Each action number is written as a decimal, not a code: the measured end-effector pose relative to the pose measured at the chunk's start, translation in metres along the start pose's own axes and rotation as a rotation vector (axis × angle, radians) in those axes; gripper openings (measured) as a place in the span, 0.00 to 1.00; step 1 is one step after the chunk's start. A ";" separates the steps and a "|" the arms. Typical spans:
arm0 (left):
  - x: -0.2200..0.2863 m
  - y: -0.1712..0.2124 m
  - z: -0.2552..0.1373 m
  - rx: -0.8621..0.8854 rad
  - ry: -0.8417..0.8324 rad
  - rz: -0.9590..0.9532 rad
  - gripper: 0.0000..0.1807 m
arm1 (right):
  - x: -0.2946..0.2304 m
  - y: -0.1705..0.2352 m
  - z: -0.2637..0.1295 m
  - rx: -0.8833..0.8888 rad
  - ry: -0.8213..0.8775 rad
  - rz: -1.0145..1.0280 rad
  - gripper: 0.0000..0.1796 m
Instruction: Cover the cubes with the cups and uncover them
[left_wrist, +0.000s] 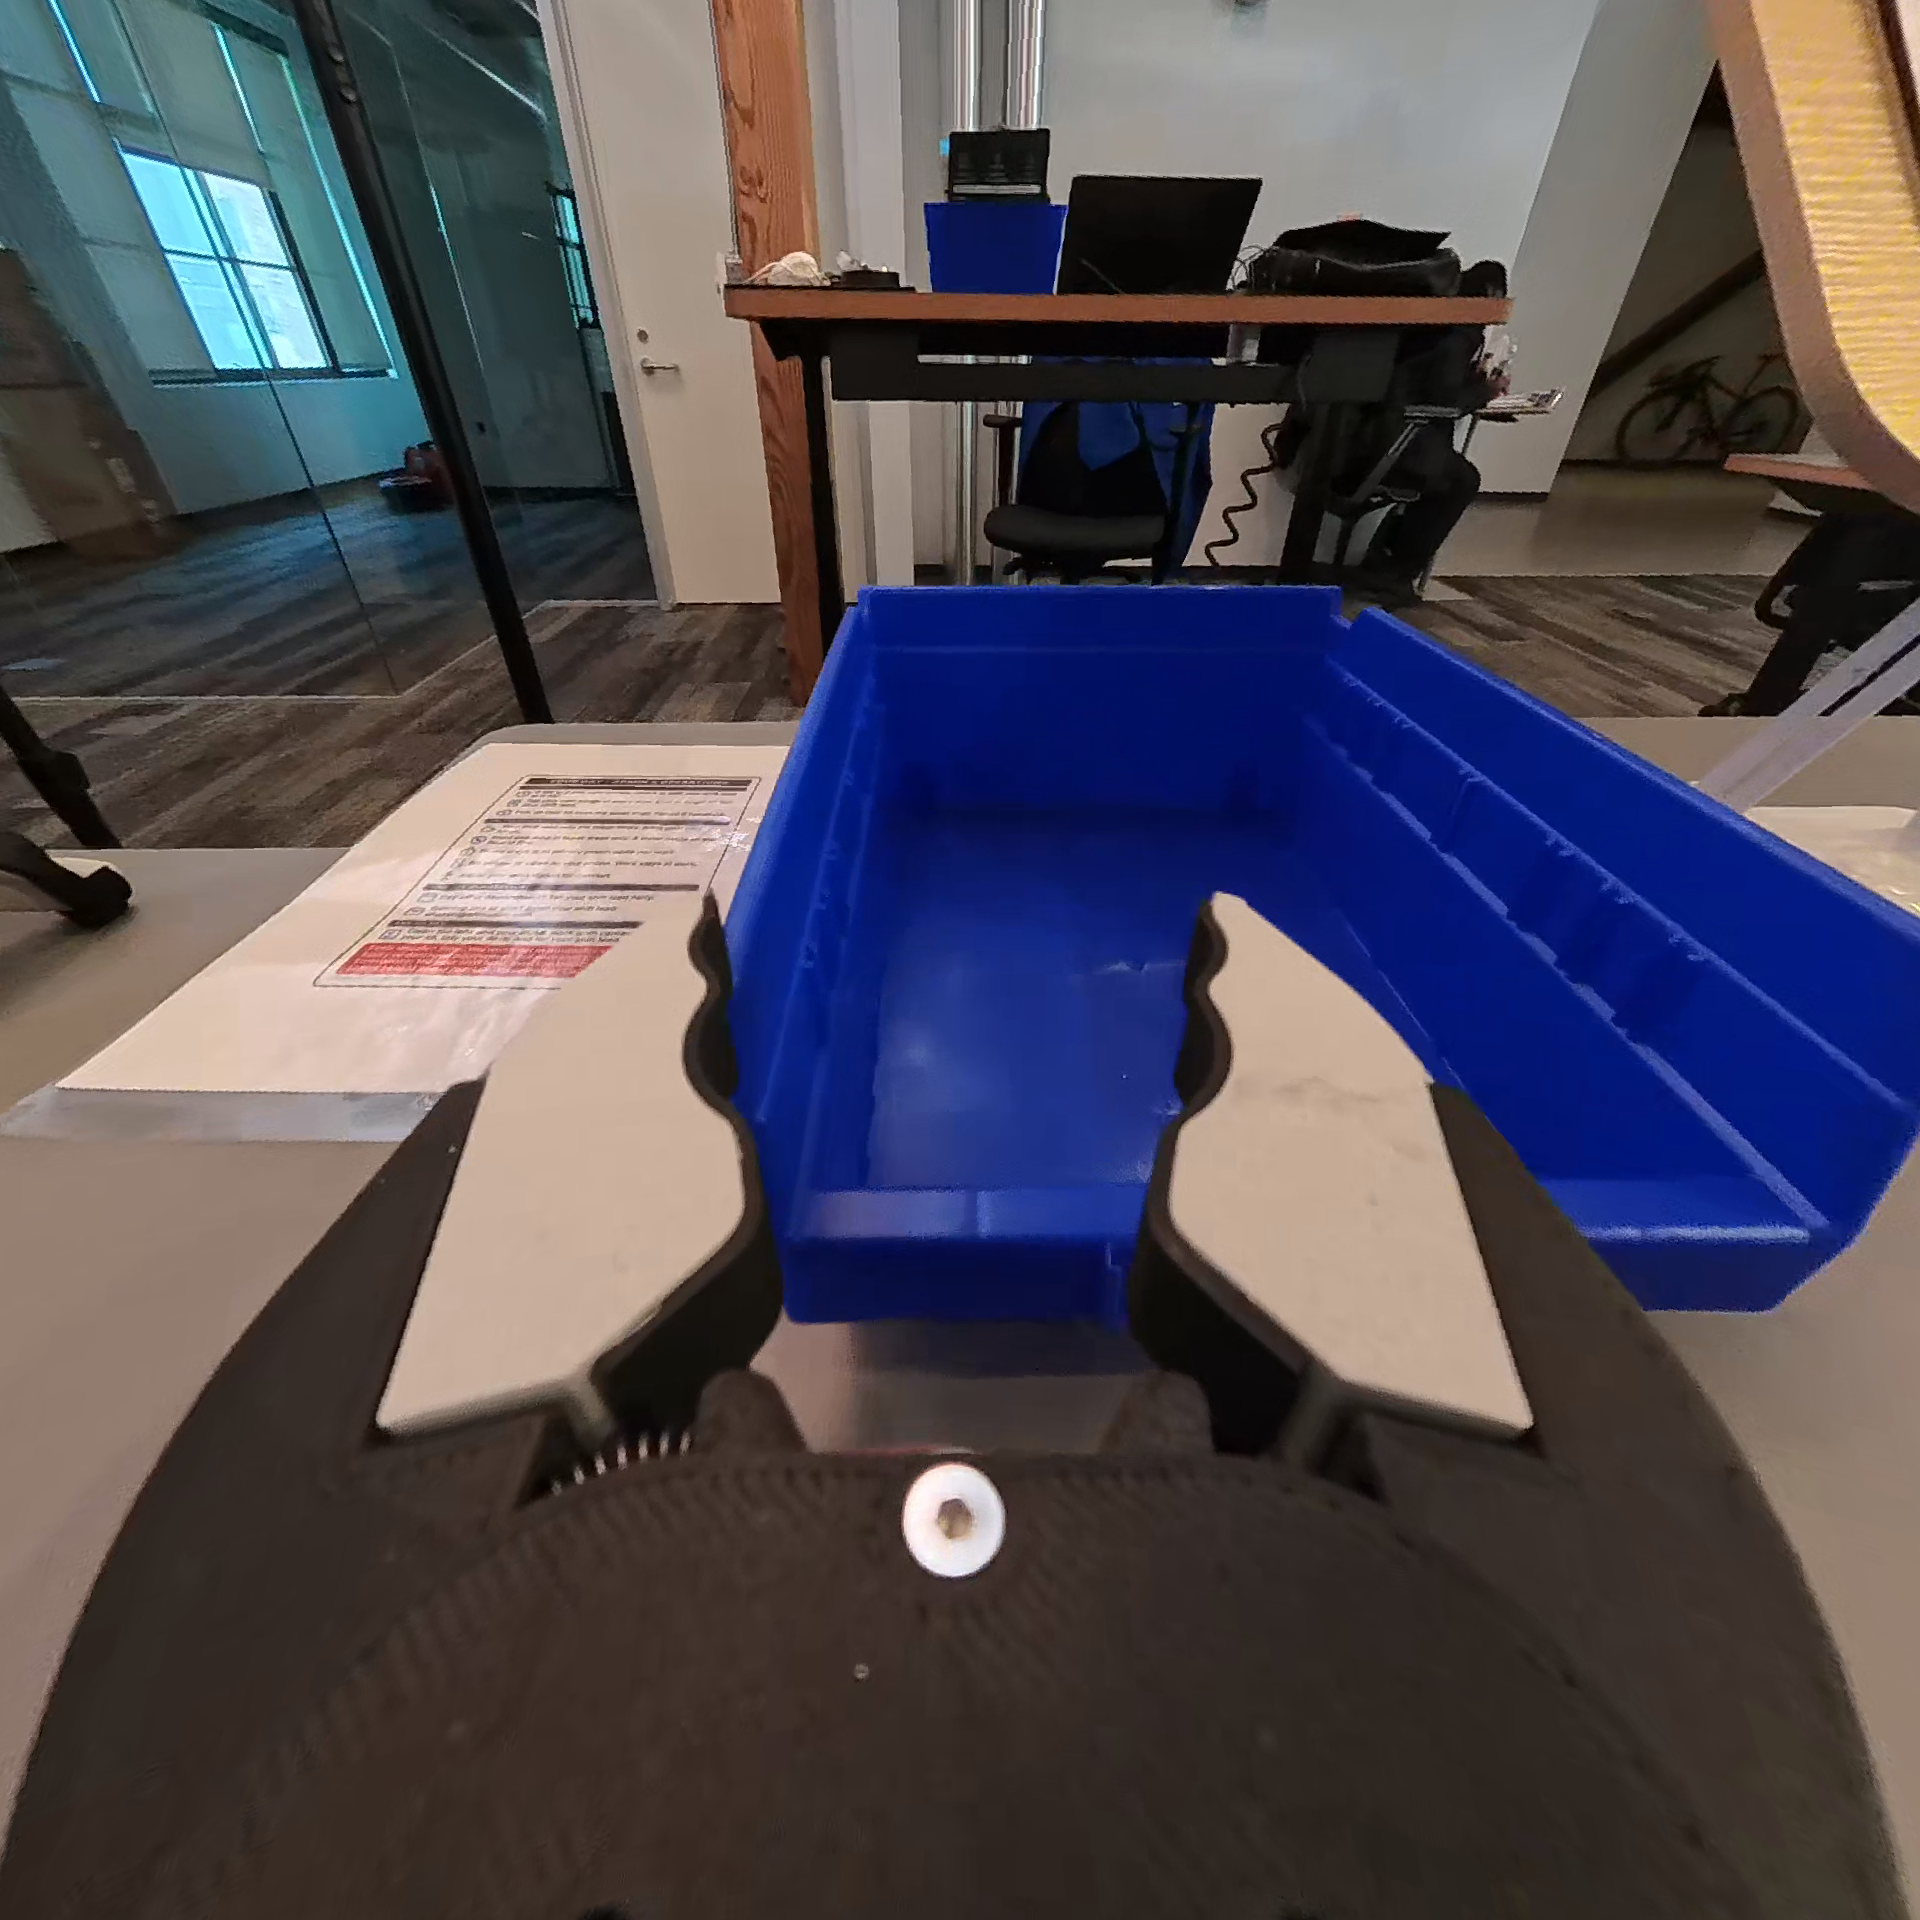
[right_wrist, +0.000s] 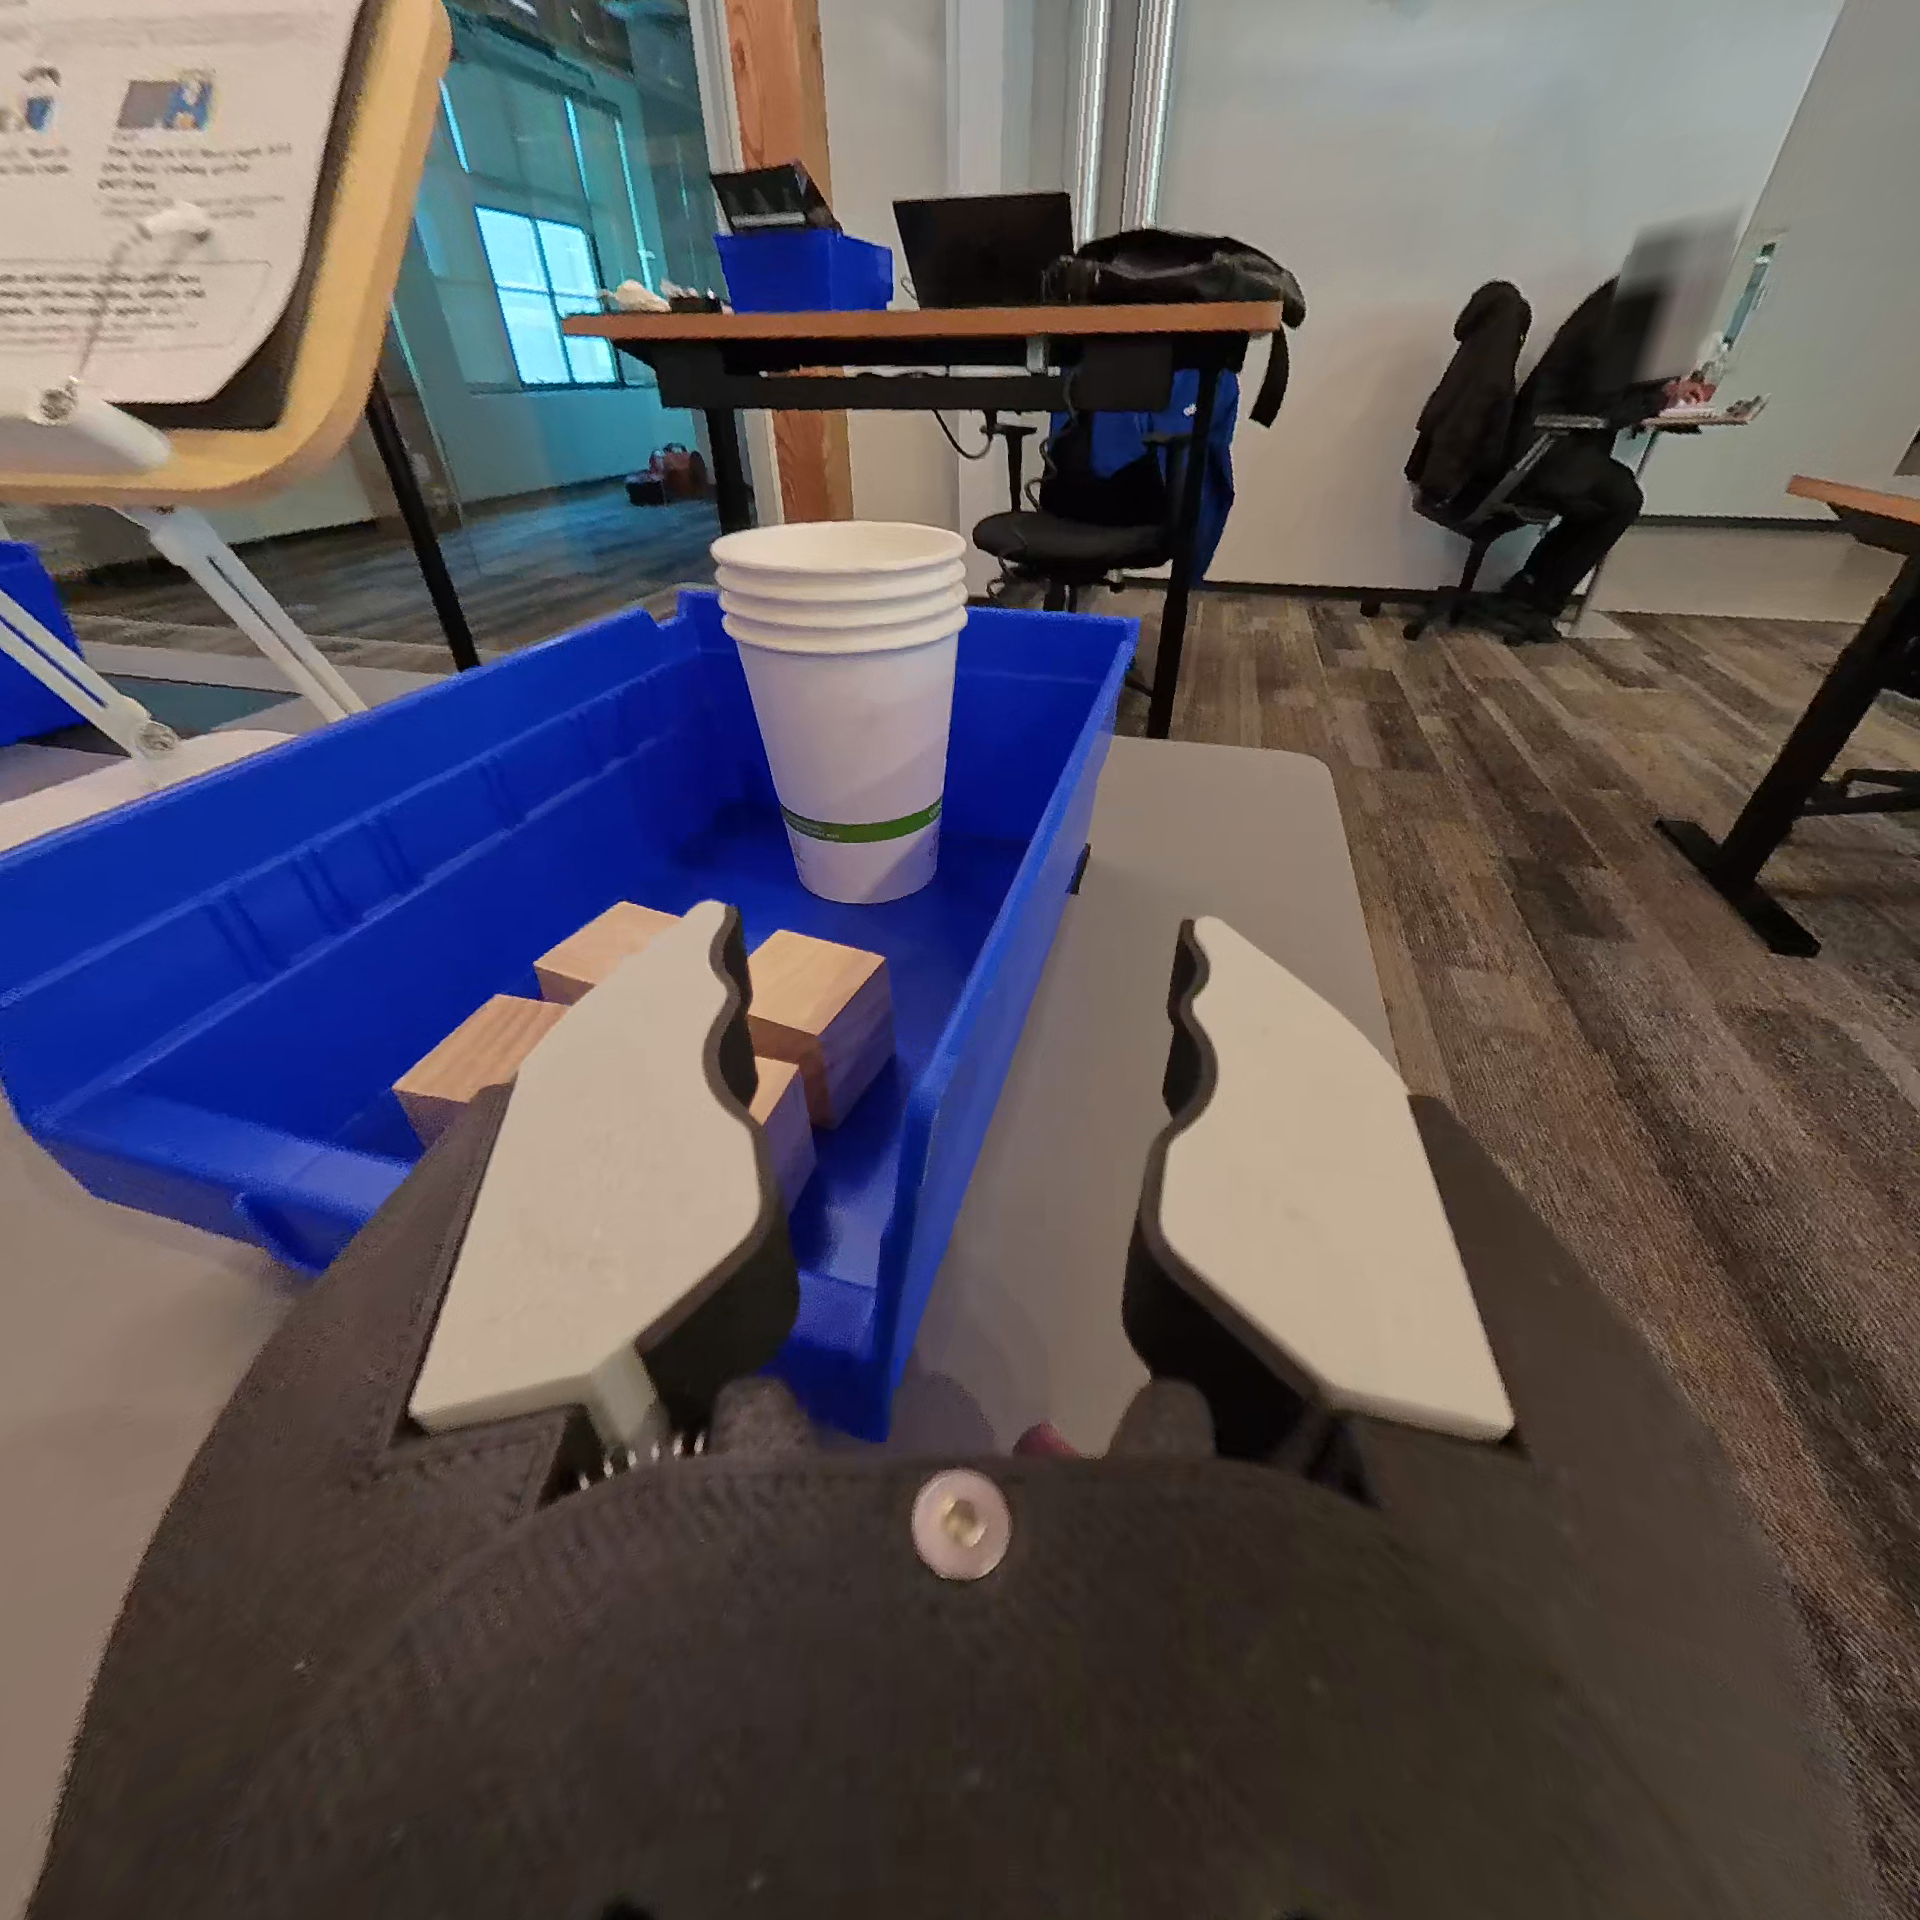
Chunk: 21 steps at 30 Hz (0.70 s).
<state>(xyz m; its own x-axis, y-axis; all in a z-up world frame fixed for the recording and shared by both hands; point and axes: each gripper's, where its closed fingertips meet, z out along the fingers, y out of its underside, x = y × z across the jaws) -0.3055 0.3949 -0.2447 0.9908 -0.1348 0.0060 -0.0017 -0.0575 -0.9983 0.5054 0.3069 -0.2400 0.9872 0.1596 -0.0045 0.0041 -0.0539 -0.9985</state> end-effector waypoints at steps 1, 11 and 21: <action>0.000 0.000 0.002 0.000 0.002 0.000 0.47 | 0.002 0.001 0.002 -0.011 0.011 0.004 0.43; -0.016 0.003 0.012 -0.031 -0.095 0.008 0.44 | 0.006 0.017 0.022 -0.136 0.052 -0.007 0.35; -0.020 0.013 0.024 -0.106 -0.016 -0.106 0.30 | -0.004 0.029 0.036 -0.224 0.009 -0.069 0.23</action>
<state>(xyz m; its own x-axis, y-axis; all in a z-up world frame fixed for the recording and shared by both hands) -0.3225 0.4204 -0.2593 0.9882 -0.1066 0.1097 0.0899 -0.1752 -0.9804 0.4962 0.3399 -0.2712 0.9846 0.1619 0.0653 0.1065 -0.2606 -0.9596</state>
